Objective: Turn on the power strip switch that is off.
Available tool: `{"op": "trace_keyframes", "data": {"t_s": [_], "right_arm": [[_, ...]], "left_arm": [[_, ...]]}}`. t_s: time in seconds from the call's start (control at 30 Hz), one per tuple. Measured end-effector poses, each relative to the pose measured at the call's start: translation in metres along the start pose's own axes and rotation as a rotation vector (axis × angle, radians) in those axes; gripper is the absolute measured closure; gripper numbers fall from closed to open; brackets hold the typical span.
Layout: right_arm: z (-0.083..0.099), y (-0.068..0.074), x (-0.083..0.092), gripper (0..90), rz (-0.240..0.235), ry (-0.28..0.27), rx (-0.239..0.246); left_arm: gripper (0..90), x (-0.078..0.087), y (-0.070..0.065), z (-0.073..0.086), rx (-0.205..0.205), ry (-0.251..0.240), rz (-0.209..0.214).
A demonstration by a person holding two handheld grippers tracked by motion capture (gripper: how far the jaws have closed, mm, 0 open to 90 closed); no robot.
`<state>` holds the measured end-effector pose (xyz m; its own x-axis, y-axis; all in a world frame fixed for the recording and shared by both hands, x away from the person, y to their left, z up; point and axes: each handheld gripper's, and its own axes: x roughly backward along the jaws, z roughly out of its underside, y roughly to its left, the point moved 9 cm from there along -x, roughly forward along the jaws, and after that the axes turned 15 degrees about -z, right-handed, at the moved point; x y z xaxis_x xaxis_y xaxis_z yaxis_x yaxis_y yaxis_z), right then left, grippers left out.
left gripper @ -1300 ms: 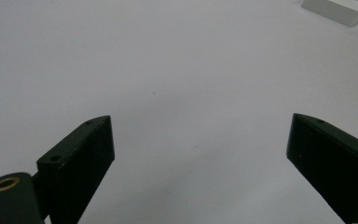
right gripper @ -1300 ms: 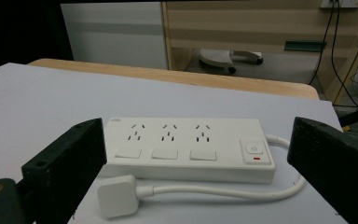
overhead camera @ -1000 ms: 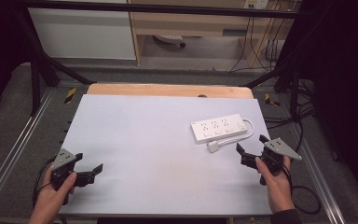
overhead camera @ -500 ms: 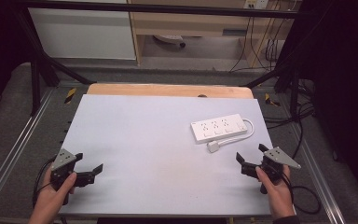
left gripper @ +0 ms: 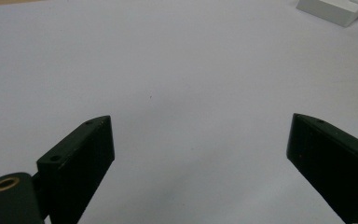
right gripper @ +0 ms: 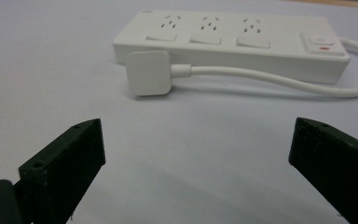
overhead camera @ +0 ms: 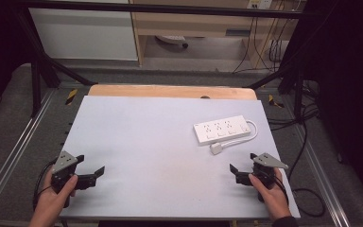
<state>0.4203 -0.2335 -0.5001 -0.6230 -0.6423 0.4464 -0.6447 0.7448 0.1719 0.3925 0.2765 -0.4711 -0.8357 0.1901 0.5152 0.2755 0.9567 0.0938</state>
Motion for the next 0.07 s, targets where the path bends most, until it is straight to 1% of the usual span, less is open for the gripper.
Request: {"op": "trace_keyframes", "data": {"t_s": [0.07], "right_arm": [[-0.0011,0.0000,-0.0007,4.2,0.003,-0.008,-0.001]], "left_arm": [[7.6,-0.0001,-0.0001,-0.0002,-0.001,-0.001,0.000]]}}
